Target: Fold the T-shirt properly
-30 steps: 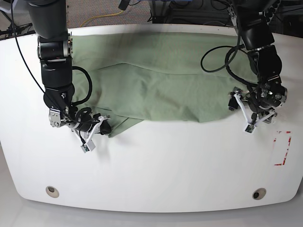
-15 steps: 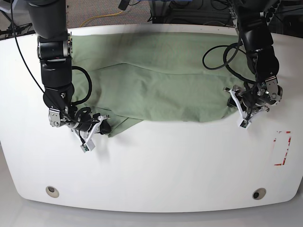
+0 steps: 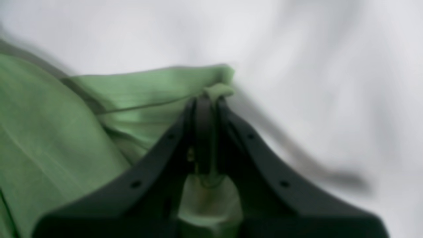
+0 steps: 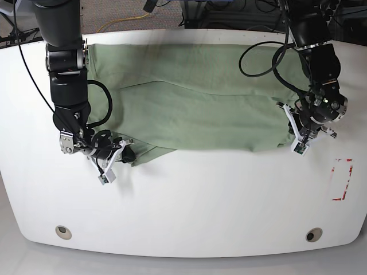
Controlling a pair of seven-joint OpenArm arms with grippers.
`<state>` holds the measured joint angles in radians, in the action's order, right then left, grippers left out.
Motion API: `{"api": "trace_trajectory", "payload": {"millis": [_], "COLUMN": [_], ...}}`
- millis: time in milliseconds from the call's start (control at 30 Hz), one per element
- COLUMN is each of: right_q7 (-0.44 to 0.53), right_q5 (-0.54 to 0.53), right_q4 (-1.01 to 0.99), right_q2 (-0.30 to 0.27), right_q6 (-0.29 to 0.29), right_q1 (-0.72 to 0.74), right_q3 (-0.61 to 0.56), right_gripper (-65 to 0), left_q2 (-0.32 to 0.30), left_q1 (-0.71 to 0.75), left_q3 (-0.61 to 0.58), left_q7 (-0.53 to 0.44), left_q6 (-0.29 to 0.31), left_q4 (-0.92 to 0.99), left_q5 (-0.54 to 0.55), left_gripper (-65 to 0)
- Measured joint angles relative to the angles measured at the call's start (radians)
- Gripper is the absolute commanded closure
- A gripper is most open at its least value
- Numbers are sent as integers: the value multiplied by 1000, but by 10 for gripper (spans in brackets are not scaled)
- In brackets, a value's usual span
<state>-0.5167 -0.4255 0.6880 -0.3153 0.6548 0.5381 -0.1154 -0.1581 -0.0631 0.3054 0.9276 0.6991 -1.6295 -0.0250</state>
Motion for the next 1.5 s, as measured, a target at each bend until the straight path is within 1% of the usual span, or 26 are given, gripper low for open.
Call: {"api": "trace_trajectory", "payload": {"millis": [100, 267, 300, 367, 433, 533, 567, 767, 833, 967, 1100, 1267, 1500], "right_q7": [-2, 1, 0, 1, 0, 1, 0, 1, 1, 1, 1, 1, 8], "right_q5": [2, 0, 0, 0, 0, 0, 0, 0, -1, -1, 0, 0, 2], "right_q4": [0, 0, 0, 0, 0, 0, 0, 0, 0, 0, 0, 0, 0], "right_q2": [0, 2, 2, 2, 2, 2, 2, 2, 2, 3, 5, 3, 8], "right_q6": [0, 0, 0, 0, 0, 0, 0, 0, 0, 0, 0, 0, 0], "right_q1": [-1, -2, -2, -2, -2, -2, -2, -2, -2, -2, -2, -2, -3], "right_q3": [0, 0, 0, 0, 0, 0, 0, 0, 0, 0, 0, 0, 0], "right_gripper": [0, 0, 0, 0, 0, 0, 0, 0, 0, 0, 0, 0, 0], "left_q2": [-4, -19, -23, -33, -35, -35, -34, -34, -24, -18, 9, 11, 17], "left_q1": [50, 148, 161, 185, 207, 235, 244, 228, 200, 101, 29, -24, -94], "left_q3": [-21, -122, -140, -171, -188, -211, -219, -209, -170, -65, 9, 18, 21], "left_q7": [0, 0, 0, 0, 0, 0, 0, 0, 1, 0, 0, 5, 0], "left_q6": [-2, 2, 2, 2, 2, 1, 2, 3, 8, 5, -1, 2, 1], "left_q4": [-87, -188, -203, -225, -244, -263, -272, -348, -348, -325, -250, -79, 88], "left_q5": [-5, 1, -1, -1, -1, -1, 0, 6, 22, -3, -39, -56, -58], "left_gripper": [-35, -43, -67, -144, -250, -356, -376, -379, -379, -379, -382, -382, -382]}}
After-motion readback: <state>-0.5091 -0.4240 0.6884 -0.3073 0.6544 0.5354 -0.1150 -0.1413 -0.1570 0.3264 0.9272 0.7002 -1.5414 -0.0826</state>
